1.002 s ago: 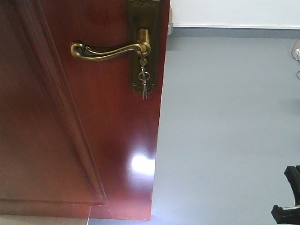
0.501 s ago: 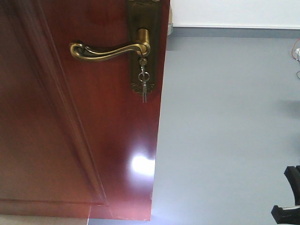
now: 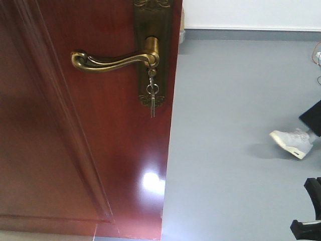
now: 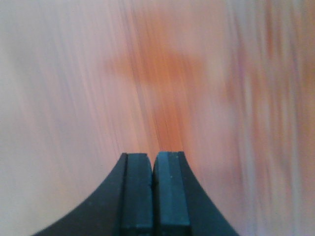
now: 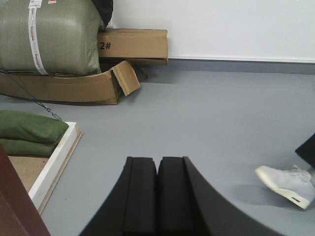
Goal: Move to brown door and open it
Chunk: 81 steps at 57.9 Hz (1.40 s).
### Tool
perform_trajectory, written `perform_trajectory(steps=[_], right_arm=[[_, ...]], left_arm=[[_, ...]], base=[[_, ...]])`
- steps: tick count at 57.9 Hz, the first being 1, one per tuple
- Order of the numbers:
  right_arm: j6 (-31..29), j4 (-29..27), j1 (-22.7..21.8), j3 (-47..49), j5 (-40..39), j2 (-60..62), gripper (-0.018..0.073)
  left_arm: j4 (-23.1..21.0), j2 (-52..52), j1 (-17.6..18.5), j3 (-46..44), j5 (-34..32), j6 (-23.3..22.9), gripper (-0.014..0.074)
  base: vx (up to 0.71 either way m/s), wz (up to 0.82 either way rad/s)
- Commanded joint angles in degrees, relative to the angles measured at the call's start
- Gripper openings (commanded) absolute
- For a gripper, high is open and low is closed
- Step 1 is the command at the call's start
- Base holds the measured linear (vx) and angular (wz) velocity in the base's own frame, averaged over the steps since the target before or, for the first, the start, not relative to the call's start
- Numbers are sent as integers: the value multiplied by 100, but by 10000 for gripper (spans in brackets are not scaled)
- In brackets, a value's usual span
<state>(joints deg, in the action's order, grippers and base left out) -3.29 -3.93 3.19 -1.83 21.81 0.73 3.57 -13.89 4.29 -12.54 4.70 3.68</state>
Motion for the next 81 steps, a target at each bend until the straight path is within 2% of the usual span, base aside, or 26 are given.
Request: perform_trajectory(steps=[1,10,30,81], right_arm=[[-49,32,-9,-19,-436,32,0],[-49,32,-9,-19,-436,32,0],[-49,32,-9,-19,-436,32,0],[-49,32,-9,-19,-465,32,0]], left_arm=[[23,387,13,324,-509,-54,-3],[-25,805,13,720,-515,-103,-3],[-20,1561,13,1320,-470,-993,-3],[-15,1533,13,1309,-329,-1001,-3]], base=[[0,0],[0,0],[0,0],[0,0]])
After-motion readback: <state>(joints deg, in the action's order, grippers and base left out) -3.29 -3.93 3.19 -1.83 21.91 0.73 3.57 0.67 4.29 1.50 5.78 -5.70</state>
